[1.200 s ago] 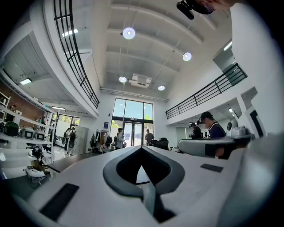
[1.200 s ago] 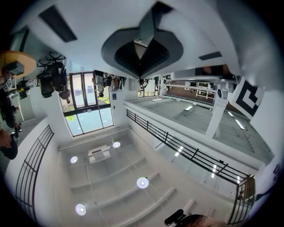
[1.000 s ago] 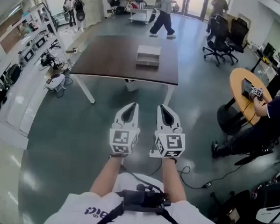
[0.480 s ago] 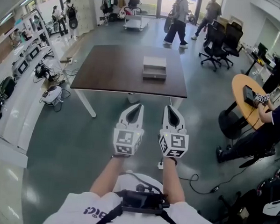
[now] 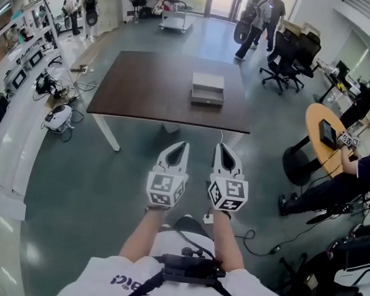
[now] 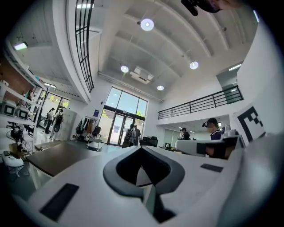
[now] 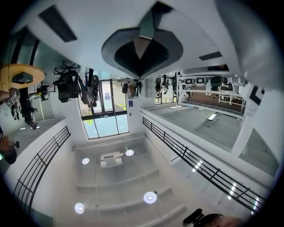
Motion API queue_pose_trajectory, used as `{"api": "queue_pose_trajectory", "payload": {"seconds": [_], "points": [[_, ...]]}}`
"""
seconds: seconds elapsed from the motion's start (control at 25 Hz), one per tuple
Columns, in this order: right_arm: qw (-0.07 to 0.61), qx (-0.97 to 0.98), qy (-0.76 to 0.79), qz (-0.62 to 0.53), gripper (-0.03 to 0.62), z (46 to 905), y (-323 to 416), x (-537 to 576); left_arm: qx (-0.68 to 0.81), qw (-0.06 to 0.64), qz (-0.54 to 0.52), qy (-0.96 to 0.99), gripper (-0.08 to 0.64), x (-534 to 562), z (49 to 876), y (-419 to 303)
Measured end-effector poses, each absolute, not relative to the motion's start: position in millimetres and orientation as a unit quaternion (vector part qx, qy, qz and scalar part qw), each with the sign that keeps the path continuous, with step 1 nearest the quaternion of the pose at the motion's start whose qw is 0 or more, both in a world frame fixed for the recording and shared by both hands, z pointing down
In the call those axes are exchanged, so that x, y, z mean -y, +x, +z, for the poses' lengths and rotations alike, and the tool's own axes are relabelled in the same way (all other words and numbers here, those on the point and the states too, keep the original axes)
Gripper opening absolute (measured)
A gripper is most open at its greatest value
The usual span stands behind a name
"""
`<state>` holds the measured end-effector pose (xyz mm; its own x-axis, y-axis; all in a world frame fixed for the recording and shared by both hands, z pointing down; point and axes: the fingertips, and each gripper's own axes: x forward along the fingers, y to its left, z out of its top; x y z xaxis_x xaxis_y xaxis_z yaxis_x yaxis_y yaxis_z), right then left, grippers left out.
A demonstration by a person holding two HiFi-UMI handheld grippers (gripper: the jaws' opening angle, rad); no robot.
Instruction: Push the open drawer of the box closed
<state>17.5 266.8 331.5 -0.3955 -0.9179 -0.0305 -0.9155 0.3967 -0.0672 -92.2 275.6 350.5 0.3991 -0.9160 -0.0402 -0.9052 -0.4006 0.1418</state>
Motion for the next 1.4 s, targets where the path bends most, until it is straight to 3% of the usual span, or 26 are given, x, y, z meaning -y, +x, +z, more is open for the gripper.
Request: {"api": "queue_pose_trajectory", "payload": {"seconds": [0.2,0.44,0.64,1.04,1.4], "points": [[0.032,-0.849,-0.527,-0.03,-0.008,345.2,12.5,-225.0,0.531,0.061,-0.05,0.844,-0.005,-234.1,357.3,-79.3],[0.106,-0.851,-0.51,0.068,-0.008,303.4,41.2,-143.4,0.553,0.031,-0.049,0.831,-0.005,-140.8,347.7,-62.3],[0.139,-0.84,-0.521,0.058,-0.008,281.5,91.5,-63.8,0.549,0.015,-0.044,0.834,-0.005,-68.3,330.5,-19.1],[0.131,-0.818,-0.56,-0.028,-0.008,338.7,120.0,37.4,0.561,0.033,-0.024,0.827,-0.005,25.3,352.8,-2.3],[0.121,-0.764,-0.634,0.009,-0.008,324.6,131.6,126.7,0.535,0.016,-0.03,0.844,-0.005,132.1,350.4,-12.7]]}}
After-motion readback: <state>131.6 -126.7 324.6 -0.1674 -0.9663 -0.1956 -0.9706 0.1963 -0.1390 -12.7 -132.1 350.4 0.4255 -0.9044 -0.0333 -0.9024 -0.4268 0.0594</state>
